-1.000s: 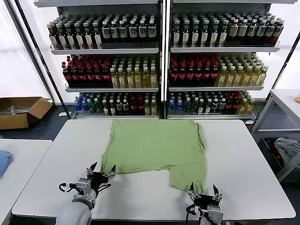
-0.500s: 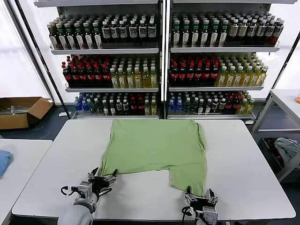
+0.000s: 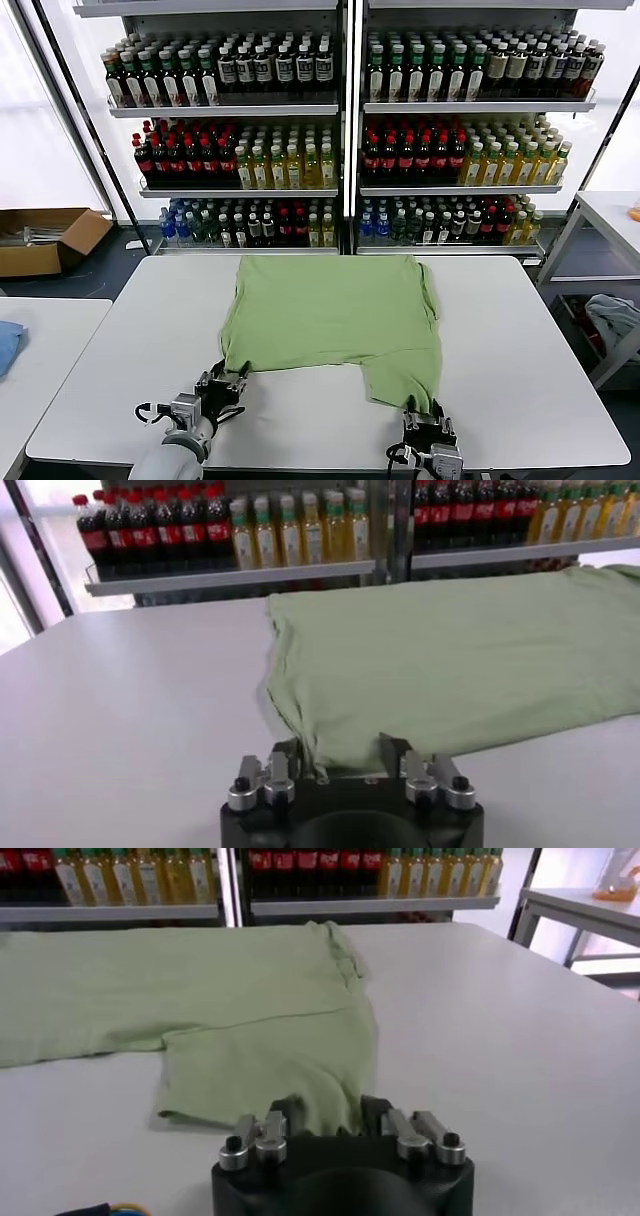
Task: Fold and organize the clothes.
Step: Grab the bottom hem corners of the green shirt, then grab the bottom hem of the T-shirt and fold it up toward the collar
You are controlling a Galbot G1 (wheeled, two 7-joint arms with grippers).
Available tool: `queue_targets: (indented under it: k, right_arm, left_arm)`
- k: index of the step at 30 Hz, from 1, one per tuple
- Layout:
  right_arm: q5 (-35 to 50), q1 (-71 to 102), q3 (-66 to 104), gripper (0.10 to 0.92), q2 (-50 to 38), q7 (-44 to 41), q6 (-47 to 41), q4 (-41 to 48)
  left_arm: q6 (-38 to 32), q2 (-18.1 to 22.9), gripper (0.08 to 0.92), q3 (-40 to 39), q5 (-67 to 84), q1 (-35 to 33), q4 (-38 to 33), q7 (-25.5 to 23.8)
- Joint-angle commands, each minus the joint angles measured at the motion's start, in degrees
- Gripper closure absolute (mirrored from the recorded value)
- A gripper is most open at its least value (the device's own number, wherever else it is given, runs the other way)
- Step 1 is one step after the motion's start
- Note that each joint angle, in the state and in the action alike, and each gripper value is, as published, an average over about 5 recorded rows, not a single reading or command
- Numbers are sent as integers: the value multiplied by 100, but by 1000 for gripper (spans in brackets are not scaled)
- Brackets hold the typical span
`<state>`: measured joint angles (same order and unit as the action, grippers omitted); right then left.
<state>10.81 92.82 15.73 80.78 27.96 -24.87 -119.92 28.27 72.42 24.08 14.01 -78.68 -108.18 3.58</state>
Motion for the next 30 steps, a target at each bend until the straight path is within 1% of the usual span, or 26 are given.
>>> queue_targets:
  k: [1,3,5,8,11,15,19,24,30]
  right_arm:
    - [31,87,11,804,-71,-123,160,41]
    - [36,87,30,864,-91,-168,198,30]
    - [50,65,59,903,-93,-212,231,-30]
    - [78,-9,140,918,-97,-310,300,-238]
    - [73,-99,235,918,-134,-475,384,-547]
    - [10,-220,345,918,-174,-722,512,-900]
    - [-125,-459,404,918,-166,-861,593,-965]
    - [-250,-1031,409,918,-121,-927,709,-523]
    - [-224,-1947,363,918,-181,-948,798,237]
  left_arm:
    - [62,5,665,-16,-10,-43,31,8]
    - [54,12,726,-5,-3,-23,65,8]
    - [26,26,787,7,9,-1,100,18]
    - [-67,53,866,30,40,36,117,59]
    - [-225,69,910,51,45,49,47,69]
    - [-448,82,915,62,51,27,-204,11]
    - [-739,111,915,85,137,38,-470,-47]
    - [-1041,152,915,101,385,209,-587,-47]
    - [-1260,163,915,8,540,807,-177,-32]
